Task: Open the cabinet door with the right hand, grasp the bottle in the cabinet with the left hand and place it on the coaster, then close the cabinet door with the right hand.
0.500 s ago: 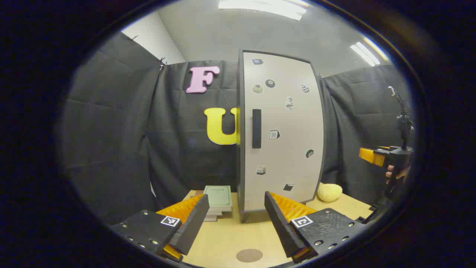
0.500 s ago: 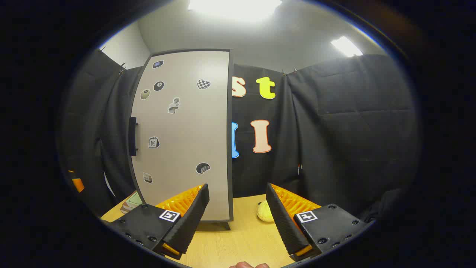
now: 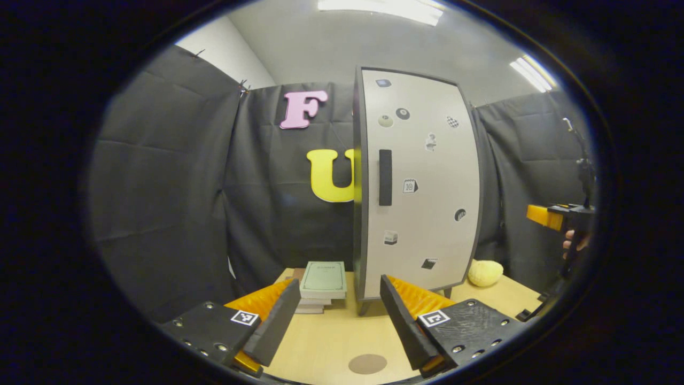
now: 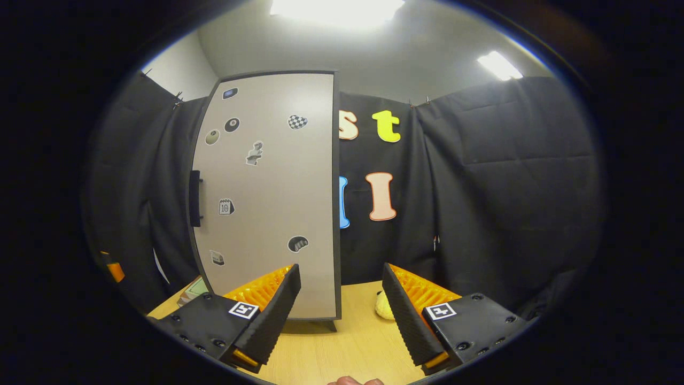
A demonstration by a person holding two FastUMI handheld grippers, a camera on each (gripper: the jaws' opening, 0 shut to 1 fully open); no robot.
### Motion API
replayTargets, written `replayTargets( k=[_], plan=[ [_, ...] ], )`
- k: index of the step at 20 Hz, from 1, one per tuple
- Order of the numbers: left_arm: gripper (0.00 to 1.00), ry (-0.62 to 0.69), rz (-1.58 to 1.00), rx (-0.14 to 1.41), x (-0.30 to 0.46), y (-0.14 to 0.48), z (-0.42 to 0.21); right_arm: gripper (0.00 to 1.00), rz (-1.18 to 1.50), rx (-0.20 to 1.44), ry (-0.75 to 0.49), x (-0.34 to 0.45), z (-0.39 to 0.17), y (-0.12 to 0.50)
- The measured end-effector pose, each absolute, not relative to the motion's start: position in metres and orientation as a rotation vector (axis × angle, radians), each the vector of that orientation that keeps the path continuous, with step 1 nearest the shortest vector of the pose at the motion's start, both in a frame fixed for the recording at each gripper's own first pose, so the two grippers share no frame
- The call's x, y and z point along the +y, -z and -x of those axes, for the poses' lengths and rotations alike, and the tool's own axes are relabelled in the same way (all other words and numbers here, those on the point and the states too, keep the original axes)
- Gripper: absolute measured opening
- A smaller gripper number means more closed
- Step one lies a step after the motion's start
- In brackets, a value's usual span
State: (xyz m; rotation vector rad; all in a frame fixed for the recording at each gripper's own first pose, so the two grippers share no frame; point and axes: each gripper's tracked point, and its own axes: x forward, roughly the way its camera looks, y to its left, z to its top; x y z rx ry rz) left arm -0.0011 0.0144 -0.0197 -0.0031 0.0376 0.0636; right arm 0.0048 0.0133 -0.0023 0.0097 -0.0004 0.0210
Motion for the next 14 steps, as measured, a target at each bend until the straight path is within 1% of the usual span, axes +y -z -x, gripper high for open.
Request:
replayTargets(
  k=[7,12,13,14],
  plan=[
    [0.88,-0.09,0.012,0.049,0.019,0.032,0.012,0.98,-0.007,0.026,-0.048,0.03,-0.017,-0.001],
    [0.88,-0.127,0.037,0.067,0.034,0.046,0.02,0.98,0.023,-0.014,-0.095,0.055,-0.035,-0.031],
    [0.92,-0.14,0.044,0.075,0.038,0.05,0.023,0.98,0.024,-0.025,-0.107,0.063,-0.038,-0.038],
    [0.88,-0.152,0.052,0.085,0.042,0.055,0.026,0.98,0.019,-0.037,-0.127,0.072,-0.041,-0.046]
  ],
)
